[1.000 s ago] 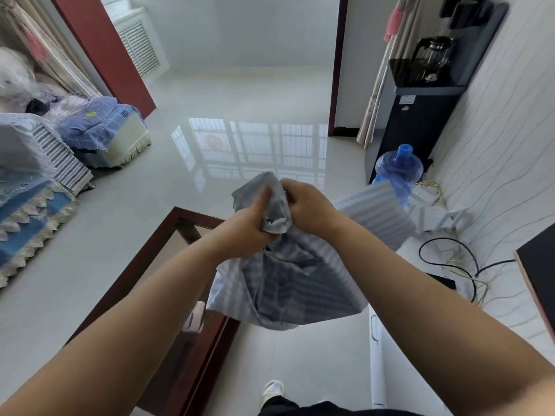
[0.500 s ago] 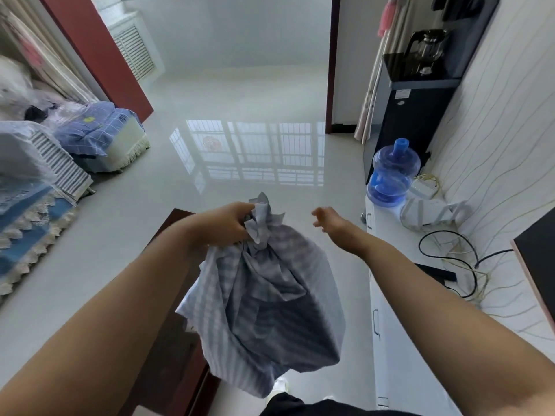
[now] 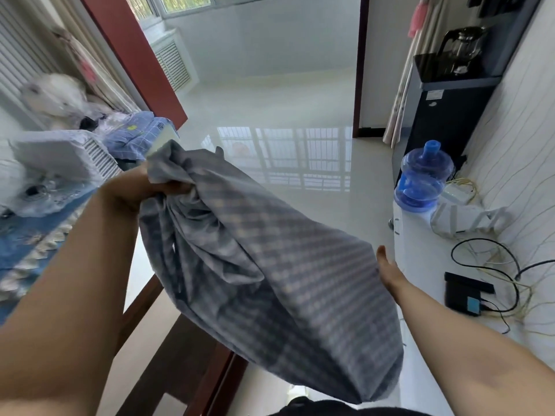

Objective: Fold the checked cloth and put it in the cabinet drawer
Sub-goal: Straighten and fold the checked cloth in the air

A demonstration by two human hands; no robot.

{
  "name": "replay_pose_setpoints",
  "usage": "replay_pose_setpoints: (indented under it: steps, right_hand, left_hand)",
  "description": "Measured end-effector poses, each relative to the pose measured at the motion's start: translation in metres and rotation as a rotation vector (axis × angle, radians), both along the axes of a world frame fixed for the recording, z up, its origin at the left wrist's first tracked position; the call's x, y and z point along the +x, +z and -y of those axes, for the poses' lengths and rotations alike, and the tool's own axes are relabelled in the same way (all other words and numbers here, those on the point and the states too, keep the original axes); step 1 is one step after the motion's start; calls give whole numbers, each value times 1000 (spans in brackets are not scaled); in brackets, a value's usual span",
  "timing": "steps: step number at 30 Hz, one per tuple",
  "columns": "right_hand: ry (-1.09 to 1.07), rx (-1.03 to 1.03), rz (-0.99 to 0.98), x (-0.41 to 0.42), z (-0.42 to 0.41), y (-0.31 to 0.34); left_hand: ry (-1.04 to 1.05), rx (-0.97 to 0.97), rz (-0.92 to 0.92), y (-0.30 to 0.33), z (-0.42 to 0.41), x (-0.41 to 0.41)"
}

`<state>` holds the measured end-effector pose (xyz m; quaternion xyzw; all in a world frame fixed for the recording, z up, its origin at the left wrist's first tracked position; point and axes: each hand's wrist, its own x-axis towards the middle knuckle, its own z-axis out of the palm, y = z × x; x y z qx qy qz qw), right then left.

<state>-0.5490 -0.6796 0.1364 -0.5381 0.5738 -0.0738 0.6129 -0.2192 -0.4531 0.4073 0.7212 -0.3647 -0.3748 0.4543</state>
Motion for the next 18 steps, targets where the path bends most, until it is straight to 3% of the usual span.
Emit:
replay_pose_setpoints:
  steps: [2, 6, 10, 13, 15, 18]
  right_hand:
    - [14, 49, 12, -2, 2, 3]
    - [104, -22, 72, 22, -15, 31]
    - [228, -317, 464, 76, -28, 80]
    - [560, -470, 639, 96, -50, 162]
    - [877, -549, 526, 101, -50, 189]
    - [1032, -709, 331, 100, -48, 205]
  left_hand:
    - [74, -17, -98, -6, -8, -1]
    - [-81, -33, -272, -12, -3, -14]
    - [-226, 38, -210, -29, 22, -39]
    - [-310, 100, -129, -44, 37, -57]
    - [-384, 150, -89, -45, 42, -70]
    - [-467, 203, 30, -47, 49, -78]
